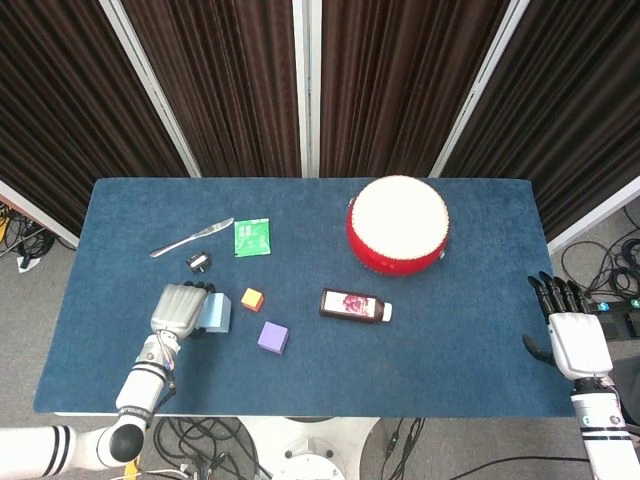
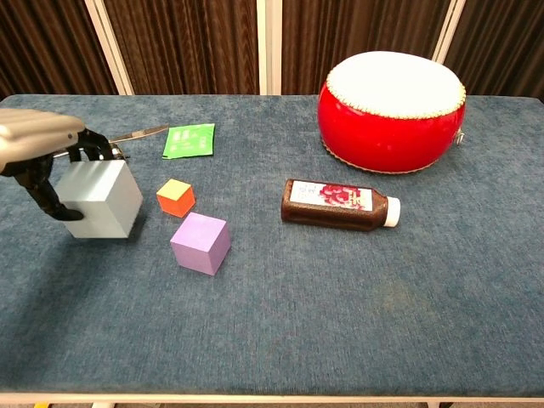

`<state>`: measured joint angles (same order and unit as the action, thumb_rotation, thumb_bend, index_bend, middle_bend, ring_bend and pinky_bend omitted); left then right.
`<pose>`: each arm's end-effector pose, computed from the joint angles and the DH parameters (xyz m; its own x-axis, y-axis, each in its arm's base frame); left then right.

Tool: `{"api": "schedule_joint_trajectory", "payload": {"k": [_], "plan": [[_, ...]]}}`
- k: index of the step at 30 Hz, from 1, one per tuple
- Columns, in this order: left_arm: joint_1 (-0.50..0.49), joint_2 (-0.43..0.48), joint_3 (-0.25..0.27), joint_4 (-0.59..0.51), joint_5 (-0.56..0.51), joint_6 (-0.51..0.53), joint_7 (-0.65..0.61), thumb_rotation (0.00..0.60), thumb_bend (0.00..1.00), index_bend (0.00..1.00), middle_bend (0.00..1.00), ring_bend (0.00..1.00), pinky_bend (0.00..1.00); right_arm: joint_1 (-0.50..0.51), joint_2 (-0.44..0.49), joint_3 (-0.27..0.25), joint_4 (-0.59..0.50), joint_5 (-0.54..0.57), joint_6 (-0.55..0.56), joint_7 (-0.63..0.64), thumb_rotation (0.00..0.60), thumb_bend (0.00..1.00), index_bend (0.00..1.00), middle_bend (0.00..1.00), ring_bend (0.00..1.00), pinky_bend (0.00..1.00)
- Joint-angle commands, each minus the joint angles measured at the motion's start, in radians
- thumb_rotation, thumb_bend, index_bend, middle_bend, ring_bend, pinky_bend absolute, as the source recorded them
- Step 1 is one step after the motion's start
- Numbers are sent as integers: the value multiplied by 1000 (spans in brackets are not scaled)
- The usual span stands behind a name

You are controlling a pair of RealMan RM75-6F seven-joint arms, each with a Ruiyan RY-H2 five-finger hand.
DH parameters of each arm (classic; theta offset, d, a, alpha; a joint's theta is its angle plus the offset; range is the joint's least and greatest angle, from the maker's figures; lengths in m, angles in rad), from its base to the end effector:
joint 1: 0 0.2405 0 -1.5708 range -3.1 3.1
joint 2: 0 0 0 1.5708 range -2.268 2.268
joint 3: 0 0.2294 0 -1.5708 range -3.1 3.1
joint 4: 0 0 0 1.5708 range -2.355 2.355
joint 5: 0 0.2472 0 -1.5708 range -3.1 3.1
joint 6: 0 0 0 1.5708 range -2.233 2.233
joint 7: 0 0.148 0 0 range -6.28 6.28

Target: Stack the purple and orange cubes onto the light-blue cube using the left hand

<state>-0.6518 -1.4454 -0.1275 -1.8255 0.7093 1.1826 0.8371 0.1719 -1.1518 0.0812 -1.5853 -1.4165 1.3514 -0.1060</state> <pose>-0.1521 0.2785 -0.0311 0.5614 0.3731 0.7387 0.8212 -0.1409 -0.5529 -0.3017 -0.2198 0.0971 0.4729 -0.0707 0.8783 -0.8809 -0.0140 0.4731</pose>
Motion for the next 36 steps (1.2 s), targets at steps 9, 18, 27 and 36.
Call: {"api": "schedule_joint_trajectory", "payload": {"k": [9, 18, 27, 36], "plan": [[-45, -57, -21, 92, -95, 82, 82, 600, 266, 409, 453, 373, 491, 3, -1, 0, 7, -9, 4, 6, 600, 192, 0, 22, 0, 8], [-60, -48, -27, 112, -152, -4, 30, 600, 265, 409, 453, 373, 490, 5, -1, 0, 9, 0, -7, 7, 600, 192, 0, 22, 0, 8], [-79, -21, -10, 125, -153, -51, 10, 600, 265, 399, 452, 371, 477, 6, 0, 2, 16, 4, -7, 7, 600, 193, 0, 22, 0, 8], [-72, 21, 3, 107, -87, -91, -80, 600, 213, 299, 343, 275, 393, 7, -2, 3, 22, 6, -7, 5, 600, 192, 0, 21, 0, 8]]}}
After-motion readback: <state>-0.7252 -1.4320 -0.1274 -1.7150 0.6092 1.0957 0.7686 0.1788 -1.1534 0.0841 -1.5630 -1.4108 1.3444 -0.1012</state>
